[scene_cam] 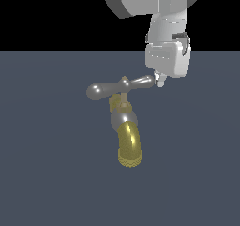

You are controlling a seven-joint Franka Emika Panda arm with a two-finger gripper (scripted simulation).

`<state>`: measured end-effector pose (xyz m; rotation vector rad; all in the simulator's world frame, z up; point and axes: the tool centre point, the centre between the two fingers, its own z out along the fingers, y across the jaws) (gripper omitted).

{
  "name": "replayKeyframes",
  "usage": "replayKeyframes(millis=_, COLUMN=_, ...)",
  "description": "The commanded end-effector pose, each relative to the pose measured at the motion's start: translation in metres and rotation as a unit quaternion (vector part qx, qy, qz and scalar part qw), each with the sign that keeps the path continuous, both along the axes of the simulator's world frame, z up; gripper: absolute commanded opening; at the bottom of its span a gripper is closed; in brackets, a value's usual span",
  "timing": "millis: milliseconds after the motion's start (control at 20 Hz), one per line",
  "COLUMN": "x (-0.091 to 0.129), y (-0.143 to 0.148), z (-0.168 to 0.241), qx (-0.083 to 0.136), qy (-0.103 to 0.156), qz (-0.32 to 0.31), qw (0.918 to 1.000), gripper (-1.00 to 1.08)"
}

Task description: Turn on the faucet by rotating a designated handle.

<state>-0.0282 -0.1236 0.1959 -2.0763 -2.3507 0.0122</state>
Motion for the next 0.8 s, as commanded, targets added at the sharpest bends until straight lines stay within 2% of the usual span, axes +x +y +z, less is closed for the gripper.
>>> replayKeyframes(millis=0, x=0.01, y=0.014, z=0.0, qx=0.001, qy=-0.001, qz=0.007, qw=1.0, gripper=-1.0)
replayKeyframes(millis=750, x=0.059, y=0.066, z=0.002, qx=0.001, qy=-0.004, qz=0.013, qw=0.9999, gripper=-1.0)
